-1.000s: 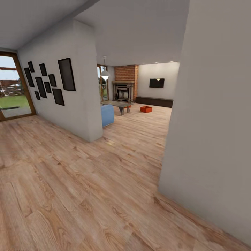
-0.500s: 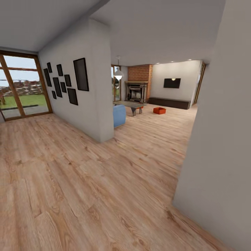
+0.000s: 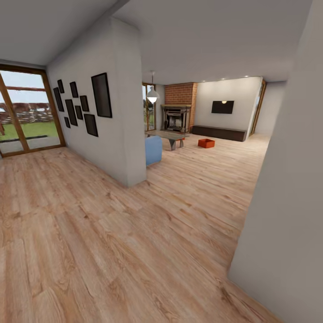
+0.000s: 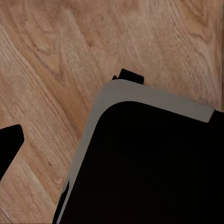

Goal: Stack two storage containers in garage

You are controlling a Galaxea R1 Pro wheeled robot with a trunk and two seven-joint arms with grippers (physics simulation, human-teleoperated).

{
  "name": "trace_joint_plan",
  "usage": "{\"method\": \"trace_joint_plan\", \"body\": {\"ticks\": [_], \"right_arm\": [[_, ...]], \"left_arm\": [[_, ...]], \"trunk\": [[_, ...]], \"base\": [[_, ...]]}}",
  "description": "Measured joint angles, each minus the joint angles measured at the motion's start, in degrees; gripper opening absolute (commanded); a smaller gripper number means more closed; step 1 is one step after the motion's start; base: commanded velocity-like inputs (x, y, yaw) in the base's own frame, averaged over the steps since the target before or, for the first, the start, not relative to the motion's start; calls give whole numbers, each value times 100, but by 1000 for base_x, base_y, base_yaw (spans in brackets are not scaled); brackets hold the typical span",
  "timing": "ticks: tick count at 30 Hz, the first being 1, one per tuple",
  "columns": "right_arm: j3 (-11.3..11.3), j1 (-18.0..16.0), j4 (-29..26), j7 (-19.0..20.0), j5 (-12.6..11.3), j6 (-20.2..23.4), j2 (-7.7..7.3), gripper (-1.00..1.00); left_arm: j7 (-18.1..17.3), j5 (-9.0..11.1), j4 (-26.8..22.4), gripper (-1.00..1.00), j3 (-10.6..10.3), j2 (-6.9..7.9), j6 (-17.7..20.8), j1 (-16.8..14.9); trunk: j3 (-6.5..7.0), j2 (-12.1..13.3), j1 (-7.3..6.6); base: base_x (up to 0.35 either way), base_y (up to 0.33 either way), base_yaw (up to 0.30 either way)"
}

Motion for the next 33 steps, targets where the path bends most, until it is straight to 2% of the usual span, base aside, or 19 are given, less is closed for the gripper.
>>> {"method": "trace_joint_plan", "body": {"ticks": [11, 23, 33], "right_arm": [[-41, 0, 1, 1, -62, 8, 51, 100], [-60, 0, 1, 1, -122, 0, 44, 100], [-67, 0, 1, 1, -115, 0, 35, 100]], "left_arm": [[0, 8, 1, 100, -2, 0, 3, 0], [0, 8, -1, 100, -4, 0, 4, 0], [0, 7, 4, 100, -4, 0, 1, 0]], "trunk": [[0, 0, 0], [0, 0, 0], [45, 0, 0]], "base": [[323, 0, 0], [324, 0, 0], [325, 0, 160]]}}
